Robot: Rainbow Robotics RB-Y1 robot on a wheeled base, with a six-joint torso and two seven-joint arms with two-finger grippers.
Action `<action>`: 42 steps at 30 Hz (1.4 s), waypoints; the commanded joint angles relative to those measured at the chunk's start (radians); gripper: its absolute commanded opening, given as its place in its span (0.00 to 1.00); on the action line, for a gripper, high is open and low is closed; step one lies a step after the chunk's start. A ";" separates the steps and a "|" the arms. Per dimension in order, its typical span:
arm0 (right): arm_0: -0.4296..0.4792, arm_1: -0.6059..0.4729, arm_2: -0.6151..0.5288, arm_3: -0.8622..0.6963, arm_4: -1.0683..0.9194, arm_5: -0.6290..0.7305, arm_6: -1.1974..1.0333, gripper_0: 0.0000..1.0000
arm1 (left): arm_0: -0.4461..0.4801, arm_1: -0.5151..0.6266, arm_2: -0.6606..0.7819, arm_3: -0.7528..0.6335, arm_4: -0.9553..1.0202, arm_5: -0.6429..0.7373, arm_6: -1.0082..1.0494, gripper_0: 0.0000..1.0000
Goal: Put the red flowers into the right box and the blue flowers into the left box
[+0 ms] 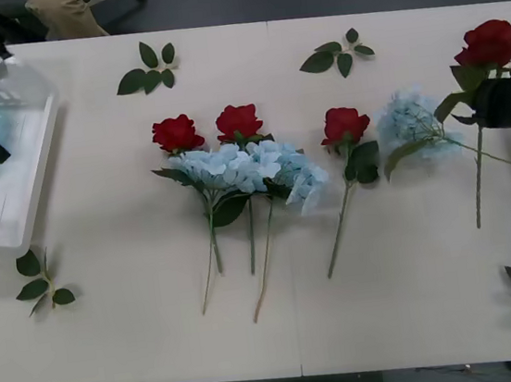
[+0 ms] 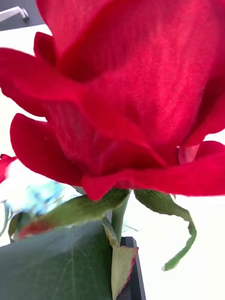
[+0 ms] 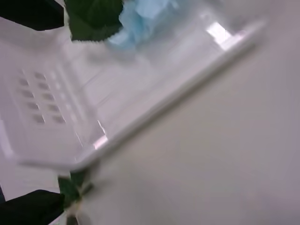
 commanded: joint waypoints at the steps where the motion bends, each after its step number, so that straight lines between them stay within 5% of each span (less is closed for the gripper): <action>1: -0.001 -0.007 -0.033 -0.040 0.025 -0.006 0.173 0.00 | -0.006 0.034 -0.010 -0.034 0.146 -0.009 -0.024 1.00; 13: -0.001 -0.018 -0.088 -0.044 0.053 -0.015 0.552 0.00 | 0.221 -0.064 -0.010 -0.060 0.600 -0.383 -0.024 1.00; 31: 0.022 -0.015 -0.069 -0.041 -0.048 -0.055 0.553 0.00 | 0.284 -0.176 -0.010 0.089 0.813 -0.439 0.115 1.00; 32: 0.028 -0.015 -0.068 -0.041 -0.059 -0.052 0.550 0.13 | 0.284 -0.176 -0.009 0.108 0.827 -0.443 0.142 1.00; 33: 0.033 -0.013 -0.063 -0.041 -0.076 -0.041 0.546 0.44 | 0.284 -0.176 -0.009 0.128 0.840 -0.445 0.165 1.00; 37: 0.054 -0.015 -0.052 -0.041 -0.154 0.029 0.460 0.99 | 0.281 -0.176 -0.007 0.175 0.841 -0.446 0.187 1.00; 42: 0.079 -0.015 -0.046 -0.041 -0.183 0.016 0.444 1.00 | 0.242 -0.177 -0.010 0.204 0.744 -0.446 0.207 1.00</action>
